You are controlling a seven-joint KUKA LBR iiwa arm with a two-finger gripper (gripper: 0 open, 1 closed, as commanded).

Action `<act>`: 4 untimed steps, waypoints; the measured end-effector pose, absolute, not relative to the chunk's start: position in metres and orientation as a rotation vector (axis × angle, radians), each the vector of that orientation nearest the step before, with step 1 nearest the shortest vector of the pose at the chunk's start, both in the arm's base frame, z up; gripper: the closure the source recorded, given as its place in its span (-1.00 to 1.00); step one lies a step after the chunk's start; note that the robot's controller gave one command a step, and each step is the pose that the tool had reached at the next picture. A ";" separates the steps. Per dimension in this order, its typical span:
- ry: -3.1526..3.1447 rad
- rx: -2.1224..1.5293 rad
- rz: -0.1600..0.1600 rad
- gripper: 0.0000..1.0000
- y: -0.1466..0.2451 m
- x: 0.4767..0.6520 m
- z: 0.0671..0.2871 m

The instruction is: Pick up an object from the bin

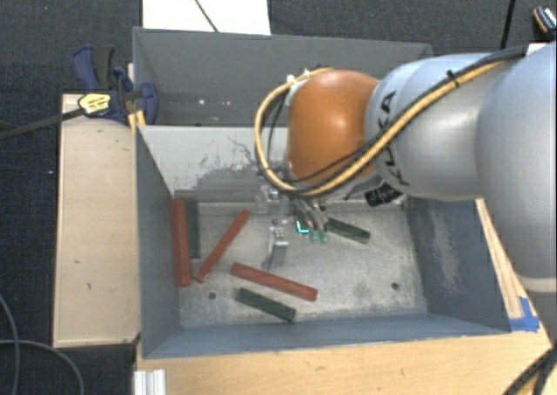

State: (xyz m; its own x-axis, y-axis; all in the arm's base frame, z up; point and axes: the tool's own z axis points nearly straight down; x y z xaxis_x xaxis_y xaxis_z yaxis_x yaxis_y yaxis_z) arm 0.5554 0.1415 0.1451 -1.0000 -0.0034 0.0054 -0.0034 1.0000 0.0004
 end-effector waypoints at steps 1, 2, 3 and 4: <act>-3.134 0.053 -0.001 -1.00 0.168 0.504 0.066; -3.145 0.042 -0.005 1.00 0.167 0.509 0.073; -3.142 0.036 -0.002 -1.00 0.166 0.508 0.071; -3.135 -0.249 -0.001 -1.00 0.105 0.478 0.071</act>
Offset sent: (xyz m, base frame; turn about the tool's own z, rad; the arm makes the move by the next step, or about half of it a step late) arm -0.0477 0.0248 -0.0751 -0.0256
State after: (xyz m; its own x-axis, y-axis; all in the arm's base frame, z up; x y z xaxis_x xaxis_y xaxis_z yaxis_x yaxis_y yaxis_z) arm 0.4784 0.1054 0.0709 -0.9875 0.1579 -0.0033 0.1579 0.9875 0.0008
